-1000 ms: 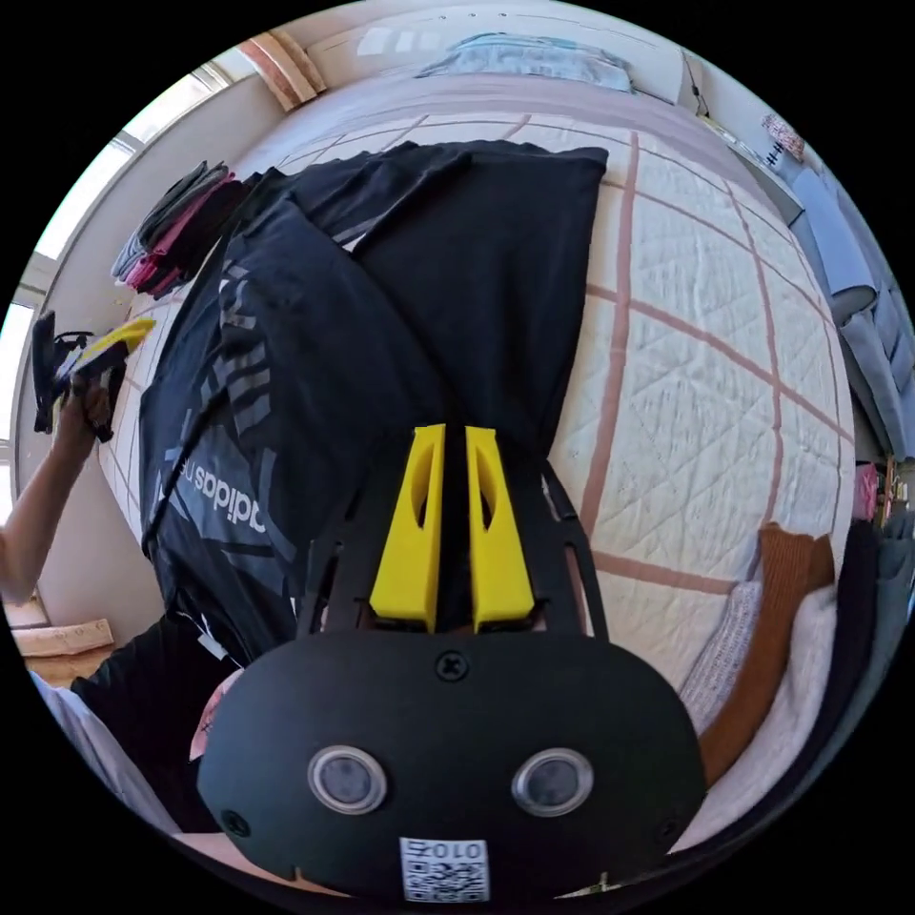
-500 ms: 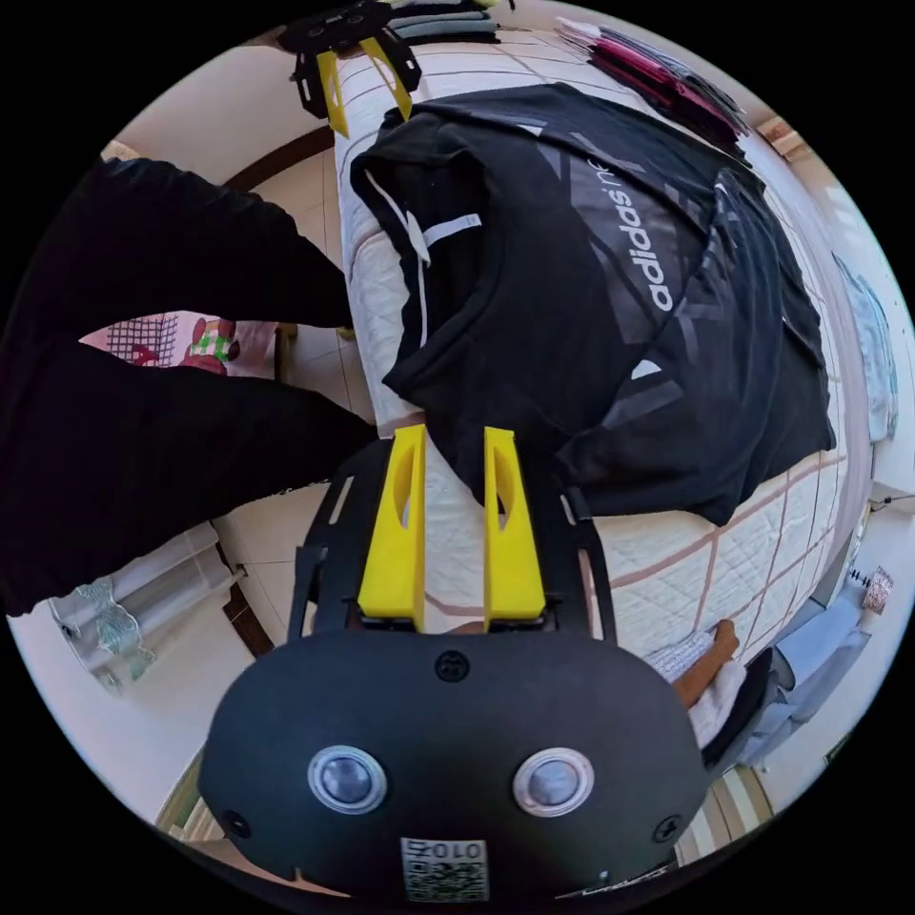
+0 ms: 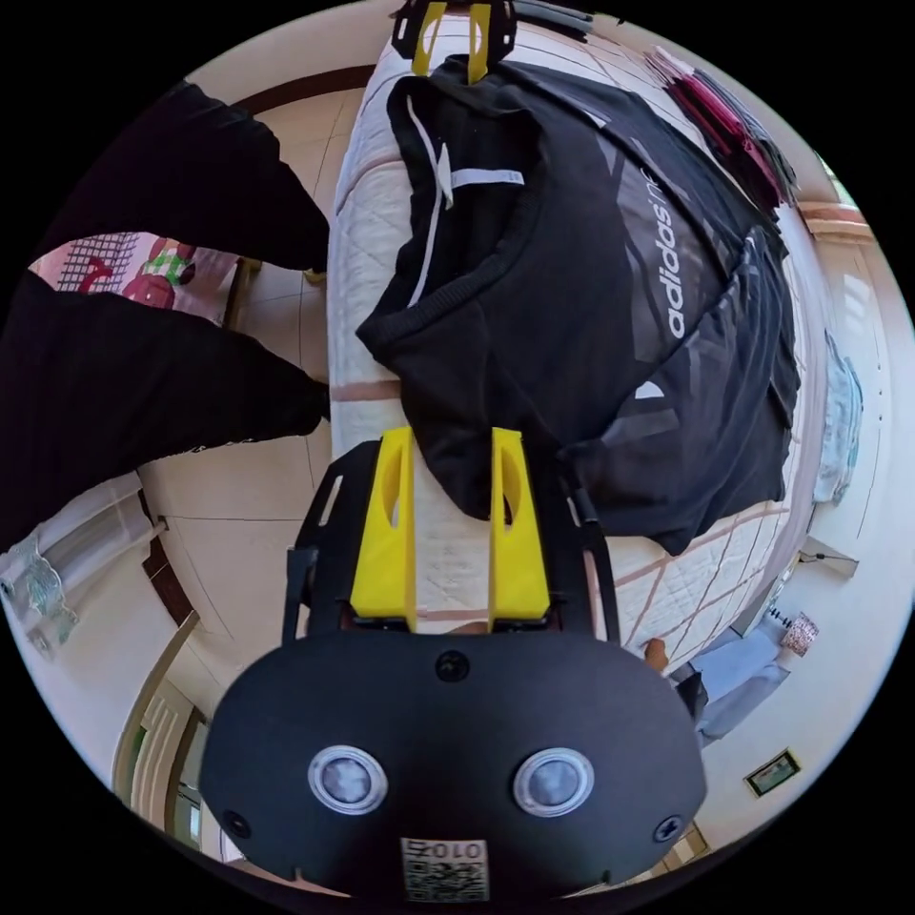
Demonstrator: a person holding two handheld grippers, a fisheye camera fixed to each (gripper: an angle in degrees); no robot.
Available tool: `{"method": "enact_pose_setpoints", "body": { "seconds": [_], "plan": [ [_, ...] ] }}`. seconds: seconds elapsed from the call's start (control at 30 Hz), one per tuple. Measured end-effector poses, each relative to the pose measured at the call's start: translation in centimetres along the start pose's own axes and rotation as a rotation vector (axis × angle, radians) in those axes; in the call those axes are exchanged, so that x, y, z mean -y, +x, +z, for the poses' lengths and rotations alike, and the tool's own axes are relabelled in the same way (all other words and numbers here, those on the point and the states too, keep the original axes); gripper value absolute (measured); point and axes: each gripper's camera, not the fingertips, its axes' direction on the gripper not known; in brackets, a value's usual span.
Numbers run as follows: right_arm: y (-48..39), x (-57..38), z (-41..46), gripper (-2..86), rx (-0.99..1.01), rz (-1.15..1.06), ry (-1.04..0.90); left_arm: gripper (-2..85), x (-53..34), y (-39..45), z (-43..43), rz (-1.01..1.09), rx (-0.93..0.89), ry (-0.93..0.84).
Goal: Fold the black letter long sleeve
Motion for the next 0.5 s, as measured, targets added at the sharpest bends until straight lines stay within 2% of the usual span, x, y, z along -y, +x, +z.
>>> {"method": "enact_pose_setpoints", "body": {
  "seconds": [0.13, 0.2, 0.3, 0.4, 0.5],
  "plan": [
    [3.3, -1.2, -0.2, 6.9, 0.1, 0.024, 0.04, 4.3, -0.8, -2.6, 0.3, -0.033, -0.072, 0.027],
    [7.5, -2.7, -0.9, 5.0, 0.27, 0.058, 0.071, 3.0, -1.4, -4.8, 0.2, -0.081, -0.148, 0.042],
    [13.9, -4.5, -1.6, 4.6, 0.5, 0.13, 0.156, 1.6, -2.5, -9.9, 0.4, -0.12, -0.419, 0.064],
    [21.2, -6.7, -0.8, 4.5, 0.702, 0.229, 0.224, 0.9, -4.2, -15.7, 0.0, -0.165, -0.684, 0.168],
    [27.6, -9.7, 1.7, 4.5, 0.734, 0.437, 0.296, 0.8, -7.0, -22.1, 0.6, -0.298, -0.838, 0.288]
  ]
}}
